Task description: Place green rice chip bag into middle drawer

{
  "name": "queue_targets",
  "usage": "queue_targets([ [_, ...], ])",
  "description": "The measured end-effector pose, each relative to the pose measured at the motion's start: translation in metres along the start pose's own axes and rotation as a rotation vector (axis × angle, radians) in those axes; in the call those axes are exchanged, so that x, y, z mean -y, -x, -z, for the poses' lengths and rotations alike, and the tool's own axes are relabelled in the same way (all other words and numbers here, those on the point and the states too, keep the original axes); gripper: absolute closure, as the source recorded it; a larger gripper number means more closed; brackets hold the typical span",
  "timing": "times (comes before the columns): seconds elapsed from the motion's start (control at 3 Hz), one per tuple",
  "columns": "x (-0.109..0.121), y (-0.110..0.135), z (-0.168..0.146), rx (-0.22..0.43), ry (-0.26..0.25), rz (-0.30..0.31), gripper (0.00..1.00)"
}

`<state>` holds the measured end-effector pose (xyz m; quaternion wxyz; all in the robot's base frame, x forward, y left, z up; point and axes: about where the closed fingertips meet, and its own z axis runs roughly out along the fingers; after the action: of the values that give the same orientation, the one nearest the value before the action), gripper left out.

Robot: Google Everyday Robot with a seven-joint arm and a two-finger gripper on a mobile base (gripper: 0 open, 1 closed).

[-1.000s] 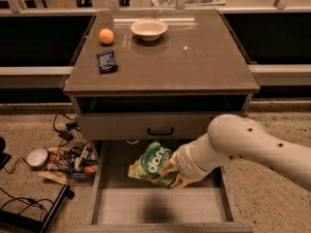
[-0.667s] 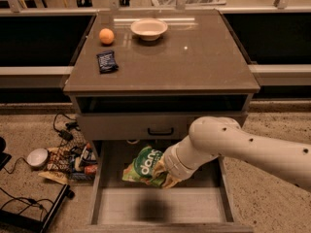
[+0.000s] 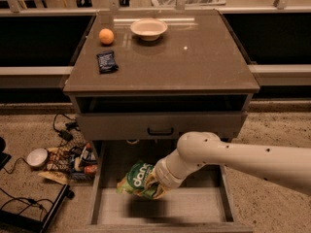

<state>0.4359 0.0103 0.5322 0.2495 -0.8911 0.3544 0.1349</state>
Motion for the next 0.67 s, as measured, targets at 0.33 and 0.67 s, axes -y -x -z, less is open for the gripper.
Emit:
queue_targets([
  [0.33,-0.001,-0.0049,-0.0387,0.057,0.0,-0.014,1.0],
  [0.67,-0.0035,-0.0036,-0.0414,0.064,0.004,-0.017,0.82],
])
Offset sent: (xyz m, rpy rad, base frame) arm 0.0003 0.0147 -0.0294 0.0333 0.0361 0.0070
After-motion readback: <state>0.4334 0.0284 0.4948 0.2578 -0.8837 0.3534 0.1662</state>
